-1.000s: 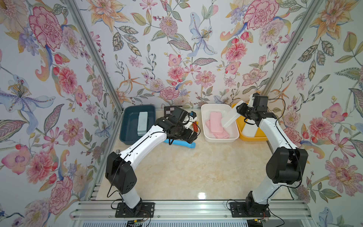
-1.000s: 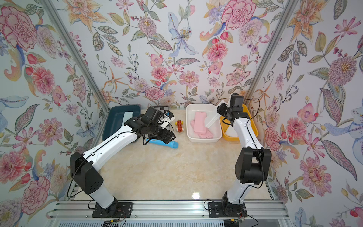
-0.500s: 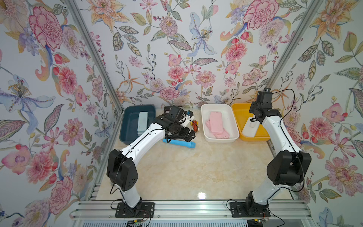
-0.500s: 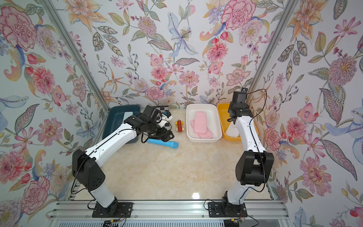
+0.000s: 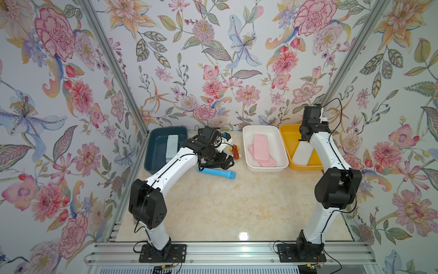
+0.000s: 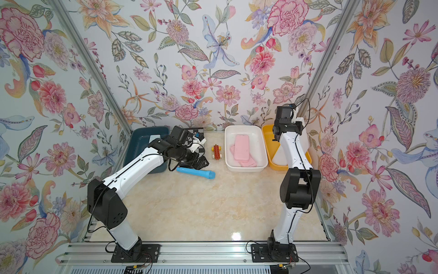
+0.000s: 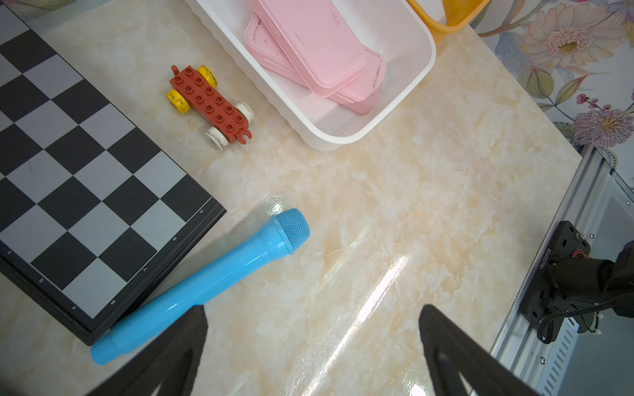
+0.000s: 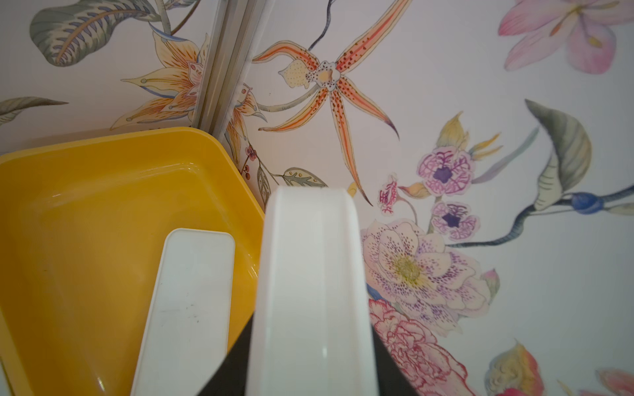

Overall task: Place the pencil cases by color into the storage box
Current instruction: Place the pencil case at the storage box.

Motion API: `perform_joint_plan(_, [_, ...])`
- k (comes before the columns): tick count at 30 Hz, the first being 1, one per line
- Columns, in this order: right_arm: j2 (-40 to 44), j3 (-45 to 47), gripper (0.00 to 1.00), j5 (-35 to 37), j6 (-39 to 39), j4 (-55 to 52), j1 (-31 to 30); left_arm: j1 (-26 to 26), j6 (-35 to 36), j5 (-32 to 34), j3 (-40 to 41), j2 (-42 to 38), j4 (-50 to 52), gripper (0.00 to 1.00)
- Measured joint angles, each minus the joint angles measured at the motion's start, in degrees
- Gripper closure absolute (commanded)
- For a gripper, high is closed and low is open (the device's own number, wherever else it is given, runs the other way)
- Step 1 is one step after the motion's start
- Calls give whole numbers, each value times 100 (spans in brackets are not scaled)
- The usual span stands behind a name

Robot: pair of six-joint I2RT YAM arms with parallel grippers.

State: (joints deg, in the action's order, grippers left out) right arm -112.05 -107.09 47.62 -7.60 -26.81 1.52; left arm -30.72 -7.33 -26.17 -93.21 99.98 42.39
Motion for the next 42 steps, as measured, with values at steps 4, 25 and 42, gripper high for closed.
perform_joint_plan(4, [-407,-146,62,181,-173,-9,0,46,-11,-68,0,17,0,2])
perform_joint_plan(25, [-2673,-2903,60,79,549,-1939,90,297,-17,-308,0,295,-2,2])
perform_joint_plan(42, [-3257,-3274,48,-313,1130,-2712,225,334,-17,-387,0,365,-2,2])
